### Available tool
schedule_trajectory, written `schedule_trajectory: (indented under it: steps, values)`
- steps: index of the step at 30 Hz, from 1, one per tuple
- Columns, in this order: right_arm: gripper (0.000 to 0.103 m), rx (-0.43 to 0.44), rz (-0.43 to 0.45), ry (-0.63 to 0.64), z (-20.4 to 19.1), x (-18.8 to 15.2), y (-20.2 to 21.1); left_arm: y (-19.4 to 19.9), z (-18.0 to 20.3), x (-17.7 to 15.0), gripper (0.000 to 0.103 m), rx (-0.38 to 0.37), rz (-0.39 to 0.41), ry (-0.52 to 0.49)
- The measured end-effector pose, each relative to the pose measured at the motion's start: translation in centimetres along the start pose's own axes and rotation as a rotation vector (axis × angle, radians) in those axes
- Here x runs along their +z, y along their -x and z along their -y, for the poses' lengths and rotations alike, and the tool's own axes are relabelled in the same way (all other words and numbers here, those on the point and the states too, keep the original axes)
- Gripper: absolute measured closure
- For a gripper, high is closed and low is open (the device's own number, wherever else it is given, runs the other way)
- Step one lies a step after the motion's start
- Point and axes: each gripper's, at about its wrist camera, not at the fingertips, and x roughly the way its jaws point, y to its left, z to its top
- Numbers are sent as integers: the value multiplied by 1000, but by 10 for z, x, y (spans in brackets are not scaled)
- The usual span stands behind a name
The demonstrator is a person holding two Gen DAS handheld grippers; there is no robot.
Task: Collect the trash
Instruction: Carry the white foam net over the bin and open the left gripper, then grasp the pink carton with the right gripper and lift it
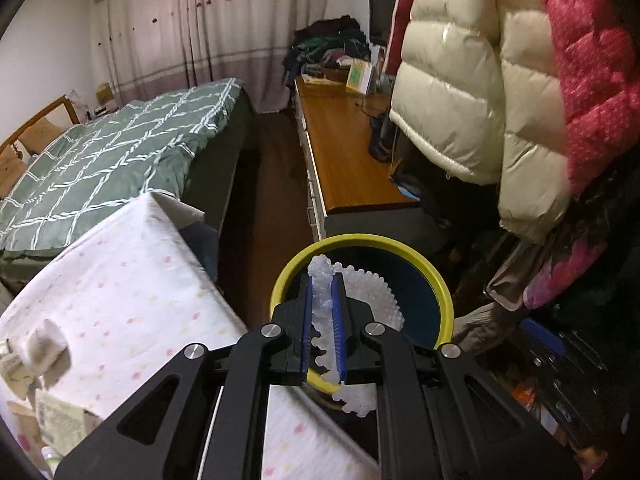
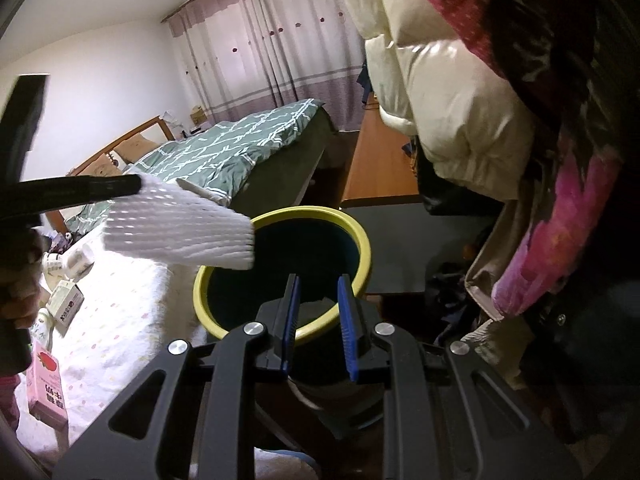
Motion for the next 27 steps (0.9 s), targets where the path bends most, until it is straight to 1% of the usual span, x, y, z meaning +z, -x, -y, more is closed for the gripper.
schedule_trajectory:
  steps: [2,5,7,9,10,12,13,15,17,21,24,27]
  values:
    - [83,-1,0,-7,4,-1,1,-17,8,5,92,17,-9,-18]
    - [82,-5,0,-13,6,-2,3,-38,15,11,92,15,-35,-19]
    - [79,-6,0,-18,5,-2,3,-47,16,13,90,23,-50,-17]
    - [79,-6,3,-20,4,-2,5,-50,15,14,90,27,-62,-12]
    - [79,-6,4,-20,3,-2,5,-49,13,14,66,30,-65,-6]
    - [79,-3,9,-15,1,-2,8,-40,9,15,22,42,-37,7]
    - [79,-1,10,-11,-1,-2,10,-30,7,15,22,54,-1,1]
    - [79,2,12,-6,-4,-1,12,-14,4,15,22,71,24,-18]
    - [79,9,14,1,-9,-1,14,5,-2,15,22,46,45,2]
    - [79,32,11,21,-21,-4,18,50,-17,10,21,37,101,36]
    - [77,56,-7,52,-33,-9,18,91,-35,-4,21,57,152,66]
    - [77,89,-34,98,-52,-17,17,135,-62,-29,21,96,191,117]
